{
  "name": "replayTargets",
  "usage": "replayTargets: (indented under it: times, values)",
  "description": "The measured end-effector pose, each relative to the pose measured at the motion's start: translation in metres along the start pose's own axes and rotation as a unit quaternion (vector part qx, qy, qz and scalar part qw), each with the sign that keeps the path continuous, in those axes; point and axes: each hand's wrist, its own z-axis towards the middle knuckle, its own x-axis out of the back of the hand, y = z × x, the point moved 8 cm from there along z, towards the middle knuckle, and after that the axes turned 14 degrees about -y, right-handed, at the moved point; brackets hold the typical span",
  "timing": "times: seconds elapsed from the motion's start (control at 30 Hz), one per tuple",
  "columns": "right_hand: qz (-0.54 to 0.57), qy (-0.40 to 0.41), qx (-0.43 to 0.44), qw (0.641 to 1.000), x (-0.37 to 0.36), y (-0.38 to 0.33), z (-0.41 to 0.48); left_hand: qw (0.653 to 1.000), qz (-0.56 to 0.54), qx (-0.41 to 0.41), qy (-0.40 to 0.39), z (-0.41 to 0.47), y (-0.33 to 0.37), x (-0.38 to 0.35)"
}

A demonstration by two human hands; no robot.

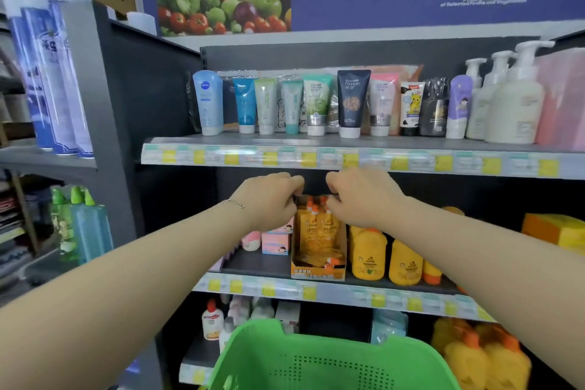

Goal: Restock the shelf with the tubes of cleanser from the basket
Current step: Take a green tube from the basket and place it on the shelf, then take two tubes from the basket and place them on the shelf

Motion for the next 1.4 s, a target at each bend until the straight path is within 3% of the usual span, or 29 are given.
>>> replayTargets:
  times: [0.2,0.5,0.83,1.03,1.27,1.4]
  values:
    - [0.018,-0.019,0.000,1.000,-0.041,-0.003,-0.023,0.999,-0.006,-0.004,-0.035,-0.013,0.019,-0.041]
    - [0.055,-0.120,-0.010,0.991,-0.128,-0.021,-0.054,0.992,0.000,-0.055,-0.118,-0.026,0.054,-0.124]
    - [0.189,-0.257,-0.056,0.946,-0.251,-0.036,-0.093,0.965,-0.039,-0.075,-0.249,-0.040,0.067,-0.242]
    - [0.245,-0.367,-0.083,0.894,-0.337,-0.059,-0.122,0.937,-0.081,-0.078,-0.330,-0.044,0.086,-0.316]
    - [0.286,-0.537,-0.037,0.793,-0.418,-0.095,-0.162,0.860,-0.119,-0.089,-0.488,-0.079,0.114,-0.410]
    - [0.300,-0.596,-0.022,0.744,-0.439,-0.104,-0.179,0.821,-0.127,-0.071,-0.552,-0.109,0.125,-0.452]
